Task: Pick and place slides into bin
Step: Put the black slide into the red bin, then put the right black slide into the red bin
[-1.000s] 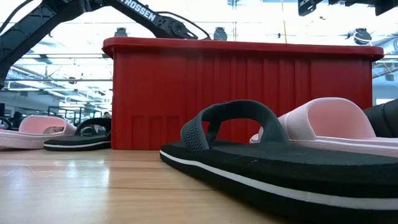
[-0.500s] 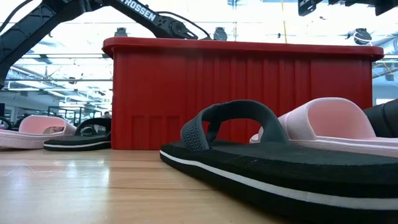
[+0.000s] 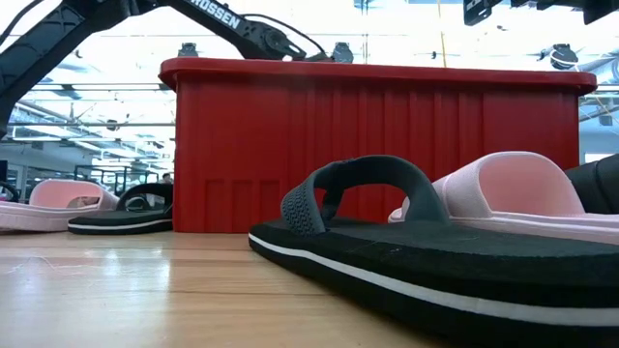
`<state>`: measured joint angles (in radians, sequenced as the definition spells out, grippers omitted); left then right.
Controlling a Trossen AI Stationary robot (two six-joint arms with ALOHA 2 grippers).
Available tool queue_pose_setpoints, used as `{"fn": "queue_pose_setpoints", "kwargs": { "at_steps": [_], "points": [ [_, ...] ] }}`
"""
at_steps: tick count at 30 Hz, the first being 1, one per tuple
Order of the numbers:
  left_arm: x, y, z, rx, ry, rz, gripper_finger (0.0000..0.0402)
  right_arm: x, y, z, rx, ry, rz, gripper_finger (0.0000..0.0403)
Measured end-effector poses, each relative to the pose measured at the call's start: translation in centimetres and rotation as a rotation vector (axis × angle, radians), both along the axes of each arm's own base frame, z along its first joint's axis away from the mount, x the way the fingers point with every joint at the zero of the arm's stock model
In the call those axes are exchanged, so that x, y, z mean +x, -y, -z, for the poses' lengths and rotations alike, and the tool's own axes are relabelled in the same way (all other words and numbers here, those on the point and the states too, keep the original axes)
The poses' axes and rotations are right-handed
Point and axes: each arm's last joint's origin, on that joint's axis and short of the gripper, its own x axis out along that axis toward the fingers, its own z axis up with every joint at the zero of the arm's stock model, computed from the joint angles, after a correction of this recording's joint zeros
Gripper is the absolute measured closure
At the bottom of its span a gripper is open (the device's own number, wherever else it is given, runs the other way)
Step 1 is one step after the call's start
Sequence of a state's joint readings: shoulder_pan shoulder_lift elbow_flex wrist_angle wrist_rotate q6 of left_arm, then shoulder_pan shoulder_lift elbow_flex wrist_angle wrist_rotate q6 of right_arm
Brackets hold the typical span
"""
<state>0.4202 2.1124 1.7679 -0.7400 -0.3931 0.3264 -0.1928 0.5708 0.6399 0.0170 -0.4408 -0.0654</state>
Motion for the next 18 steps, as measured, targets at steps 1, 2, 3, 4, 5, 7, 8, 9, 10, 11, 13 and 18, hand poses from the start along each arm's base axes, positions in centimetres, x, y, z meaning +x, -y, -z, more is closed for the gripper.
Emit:
{"fn": "queue_pose_setpoints", "kwargs": {
  "at_steps": [1, 2, 3, 4, 5, 7, 8, 9, 10, 11, 13, 18],
  "points": [
    [-0.2, 0.1, -0.5, 0.003, 0.005, 0.001, 0.0291, 0.0, 0.0, 0.0, -0.001, 0.0, 0.001, 0.0403],
    [-0.2, 0.3, -1.0, 0.008, 0.014, 0.006, 0.0291, 0.0, 0.0, 0.0, -0.001, 0.001, 0.002, 0.0403],
    [-0.4, 0.4, -1.6, 0.015, 0.027, 0.008, 0.0291, 0.0, 0.0, 0.0, -0.001, 0.001, 0.005, 0.0403],
    [-0.6, 0.5, -2.3, 0.02, 0.039, 0.009, 0.0291, 0.0, 0.0, 0.0, -0.002, 0.002, 0.019, 0.0403],
    [-0.9, 0.7, -3.1, 0.026, 0.052, 0.009, 0.0291, 0.0, 0.1, -0.1, -0.003, 0.007, 0.039, 0.0403],
    [-1.4, 1.2, -4.9, 0.039, 0.102, 0.001, 0.0291, 0.0, 0.3, -0.2, -0.001, 0.012, 0.097, 0.0403],
    [-1.7, 1.4, -5.9, 0.044, 0.132, -0.007, 0.0291, 0.0, 0.3, -0.3, 0.0, 0.014, 0.126, 0.0403],
    [-2.2, 1.8, -7.1, 0.049, 0.162, -0.016, 0.0291, -0.1, 0.4, -0.6, -0.002, 0.02, 0.149, 0.0403],
    [-2.6, 2.3, -8.1, 0.053, 0.193, -0.02, 0.0291, -0.1, 0.4, -0.9, -0.008, 0.022, 0.164, 0.0403],
    [-3.0, 2.7, -9.3, 0.06, 0.229, -0.024, 0.0291, -0.1, 0.5, -1.2, -0.021, 0.016, 0.177, 0.0403],
    [-3.9, 3.9, -11.5, 0.07, 0.287, -0.022, 0.0291, -0.2, 0.5, -1.9, -0.054, -0.016, 0.182, 0.0403],
    [-6.6, 7.1, -16.6, 0.092, 0.444, 0.0, 0.0291, -0.9, 0.3, -4.7, -0.066, -0.14, 0.214, 0.0403]
  ]
}}
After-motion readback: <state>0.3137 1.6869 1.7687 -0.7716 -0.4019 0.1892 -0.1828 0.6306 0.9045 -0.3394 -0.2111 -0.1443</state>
